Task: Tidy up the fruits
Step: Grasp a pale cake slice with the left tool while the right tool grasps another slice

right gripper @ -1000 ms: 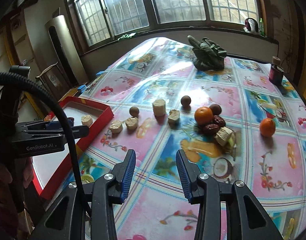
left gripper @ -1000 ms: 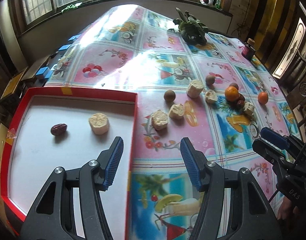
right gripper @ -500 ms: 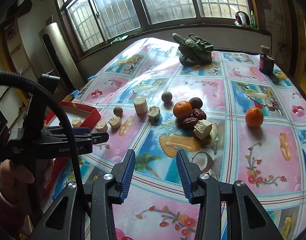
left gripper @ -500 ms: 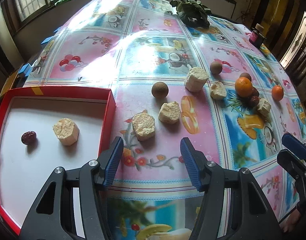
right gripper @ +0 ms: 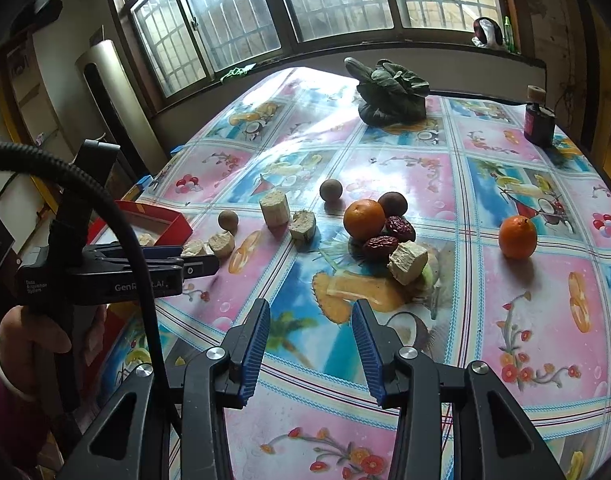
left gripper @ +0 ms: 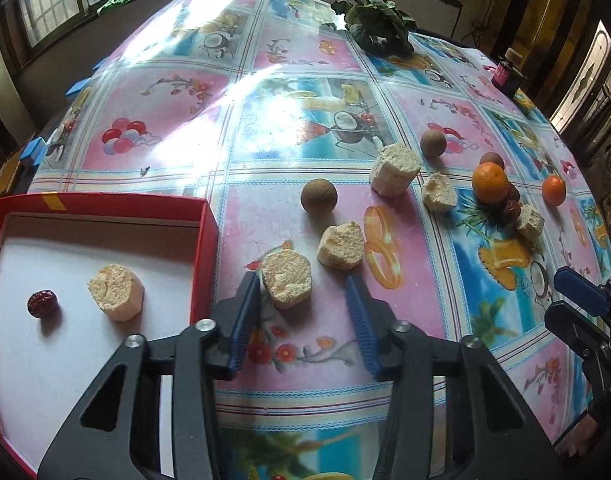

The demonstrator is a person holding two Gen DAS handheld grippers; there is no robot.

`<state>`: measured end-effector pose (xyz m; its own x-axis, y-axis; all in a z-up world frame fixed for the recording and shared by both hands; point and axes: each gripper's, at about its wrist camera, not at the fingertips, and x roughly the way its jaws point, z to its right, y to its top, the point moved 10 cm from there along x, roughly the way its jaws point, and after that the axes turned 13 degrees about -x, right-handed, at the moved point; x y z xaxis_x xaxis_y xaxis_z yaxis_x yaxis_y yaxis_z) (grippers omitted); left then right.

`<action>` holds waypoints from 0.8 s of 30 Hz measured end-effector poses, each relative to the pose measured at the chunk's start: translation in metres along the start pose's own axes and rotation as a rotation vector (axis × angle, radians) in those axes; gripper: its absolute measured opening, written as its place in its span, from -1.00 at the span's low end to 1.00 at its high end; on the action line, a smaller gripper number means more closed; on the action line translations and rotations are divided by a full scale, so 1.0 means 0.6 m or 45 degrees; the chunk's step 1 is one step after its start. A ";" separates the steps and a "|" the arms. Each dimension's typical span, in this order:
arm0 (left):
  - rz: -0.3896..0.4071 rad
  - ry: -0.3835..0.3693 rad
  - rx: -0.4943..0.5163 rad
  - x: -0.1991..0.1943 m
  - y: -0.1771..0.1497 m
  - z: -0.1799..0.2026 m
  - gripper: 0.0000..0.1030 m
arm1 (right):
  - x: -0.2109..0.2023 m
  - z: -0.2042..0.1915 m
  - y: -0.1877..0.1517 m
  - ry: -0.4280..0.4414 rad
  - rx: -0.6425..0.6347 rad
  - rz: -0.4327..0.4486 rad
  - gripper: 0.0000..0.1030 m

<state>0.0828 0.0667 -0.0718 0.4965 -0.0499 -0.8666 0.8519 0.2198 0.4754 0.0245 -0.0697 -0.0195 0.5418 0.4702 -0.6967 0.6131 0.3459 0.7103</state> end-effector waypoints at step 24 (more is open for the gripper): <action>0.130 -0.063 -0.050 -0.117 -0.011 -0.058 -0.53 | 0.105 -0.106 0.063 0.124 -0.226 -0.060 -0.20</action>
<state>0.0366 0.1025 -0.0194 0.5885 -0.0731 -0.8052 0.7900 0.2639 0.5535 0.0454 0.0244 -0.0302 0.4512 0.5234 -0.7228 0.5210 0.5031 0.6895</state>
